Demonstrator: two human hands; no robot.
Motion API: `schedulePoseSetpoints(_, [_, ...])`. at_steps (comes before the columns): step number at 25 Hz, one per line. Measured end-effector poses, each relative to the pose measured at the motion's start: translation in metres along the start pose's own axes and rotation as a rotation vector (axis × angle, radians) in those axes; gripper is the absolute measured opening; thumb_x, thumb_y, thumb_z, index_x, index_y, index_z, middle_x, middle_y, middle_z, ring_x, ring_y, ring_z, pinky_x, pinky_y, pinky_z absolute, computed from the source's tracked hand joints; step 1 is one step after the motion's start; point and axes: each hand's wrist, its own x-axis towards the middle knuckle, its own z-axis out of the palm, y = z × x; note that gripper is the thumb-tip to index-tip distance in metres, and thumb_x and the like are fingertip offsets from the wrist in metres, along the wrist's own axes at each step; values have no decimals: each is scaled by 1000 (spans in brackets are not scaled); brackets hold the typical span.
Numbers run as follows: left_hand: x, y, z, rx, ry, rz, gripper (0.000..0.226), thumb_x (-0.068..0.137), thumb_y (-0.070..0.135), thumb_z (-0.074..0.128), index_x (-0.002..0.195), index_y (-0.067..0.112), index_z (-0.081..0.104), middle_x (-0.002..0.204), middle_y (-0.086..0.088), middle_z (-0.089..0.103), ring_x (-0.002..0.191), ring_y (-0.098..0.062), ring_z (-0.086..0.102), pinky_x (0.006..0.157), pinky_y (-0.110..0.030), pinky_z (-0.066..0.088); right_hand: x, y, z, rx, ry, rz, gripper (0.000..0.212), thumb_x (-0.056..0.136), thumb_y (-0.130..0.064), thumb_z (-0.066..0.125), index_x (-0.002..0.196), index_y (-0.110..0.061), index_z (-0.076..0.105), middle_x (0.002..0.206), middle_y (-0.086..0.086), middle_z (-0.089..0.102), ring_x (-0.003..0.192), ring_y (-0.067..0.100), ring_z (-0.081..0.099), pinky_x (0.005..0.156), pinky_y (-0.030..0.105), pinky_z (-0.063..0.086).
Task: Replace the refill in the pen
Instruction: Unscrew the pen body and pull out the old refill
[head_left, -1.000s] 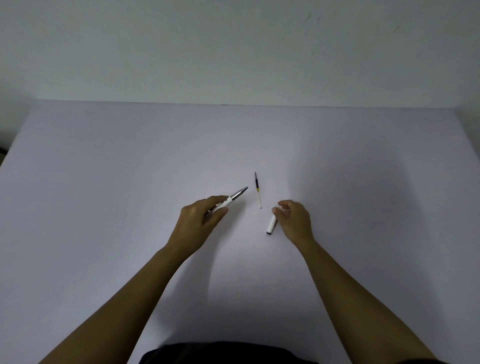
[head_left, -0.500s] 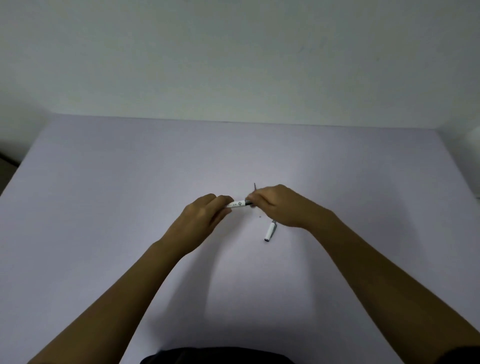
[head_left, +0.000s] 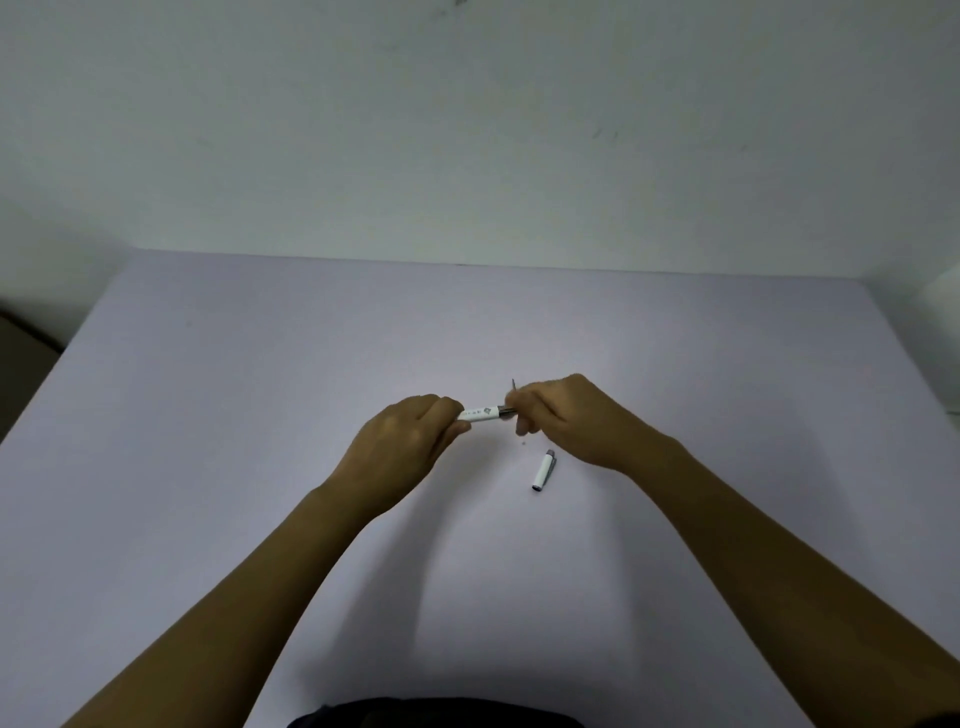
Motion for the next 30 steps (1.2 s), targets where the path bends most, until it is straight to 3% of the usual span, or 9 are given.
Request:
schedulePoseSetpoints(5, [1, 2, -5, 26, 23, 18, 54, 97, 47, 16, 85, 11, 54, 64, -4, 56, 50, -21, 45, 44, -26, 26, -4, -4, -3, 128, 79, -92, 14, 83, -24, 67, 96, -21, 64, 83, -10, 63, 83, 6, 60, 77, 17, 46])
schedulePoseSetpoints(9, [1, 2, -9, 31, 43, 42, 50, 97, 46, 16, 85, 12, 51, 64, -3, 54, 52, -16, 35, 44, -26, 26, -7, -7, -4, 204, -21, 79, 31, 96, -36, 43, 97, -18, 67, 77, -8, 65, 75, 9, 61, 73, 23, 50])
schedulePoseSetpoints(13, [-1, 4, -9, 5, 55, 71, 45, 98, 44, 20, 87, 11, 50, 64, -5, 54, 52, -19, 40, 46, -26, 29, -9, -8, -3, 176, 49, -38, 5, 88, -22, 60, 87, -21, 65, 82, -2, 65, 71, 4, 56, 65, 20, 48])
schedulePoseSetpoints(16, [-3, 4, -10, 6, 100, 72, 41, 98, 41, 23, 89, 12, 49, 64, -6, 54, 53, -22, 44, 49, -24, 28, -11, -8, -4, 194, 55, -20, 8, 87, -29, 61, 95, -27, 63, 91, -1, 67, 86, 11, 63, 78, 25, 52])
schedulePoseSetpoints(19, [-4, 4, -10, 8, 112, 89, 37, 99, 40, 24, 90, 13, 48, 64, -6, 54, 53, -22, 44, 51, -22, 25, -12, -10, -4, 158, 23, 0, 18, 93, -29, 52, 89, -24, 69, 82, -3, 68, 79, 16, 63, 75, 32, 51])
schedulePoseSetpoints(21, [-5, 4, -8, -22, 114, 87, 37, 99, 40, 25, 91, 13, 49, 65, -6, 54, 54, -22, 44, 51, -23, 28, -12, -10, -4, 120, 67, -86, 4, 86, -23, 63, 88, -21, 66, 84, -3, 65, 80, 12, 59, 75, 26, 48])
schedulePoseSetpoints(23, [-4, 4, -7, -39, 127, 70, 38, 99, 40, 25, 92, 12, 50, 66, -6, 55, 55, -22, 45, 52, -22, 28, -12, -11, -5, 149, 90, -86, 16, 81, -26, 69, 95, -23, 60, 88, -9, 62, 85, 6, 58, 79, 20, 47])
schedulePoseSetpoints(26, [-4, 4, -5, -29, 135, 79, 41, 99, 40, 26, 91, 10, 53, 65, -6, 55, 55, -22, 44, 52, -22, 27, -12, -12, -7, 186, 39, 7, 18, 91, -34, 54, 95, -20, 65, 83, -5, 67, 83, 13, 65, 75, 28, 53])
schedulePoseSetpoints(30, [-5, 5, -5, -41, 139, 87, 40, 99, 38, 27, 91, 9, 53, 65, -7, 55, 54, -22, 43, 53, -23, 26, -11, -11, -8, 166, 70, -53, 8, 81, -26, 69, 84, -24, 63, 87, 0, 67, 80, 6, 60, 75, 23, 50])
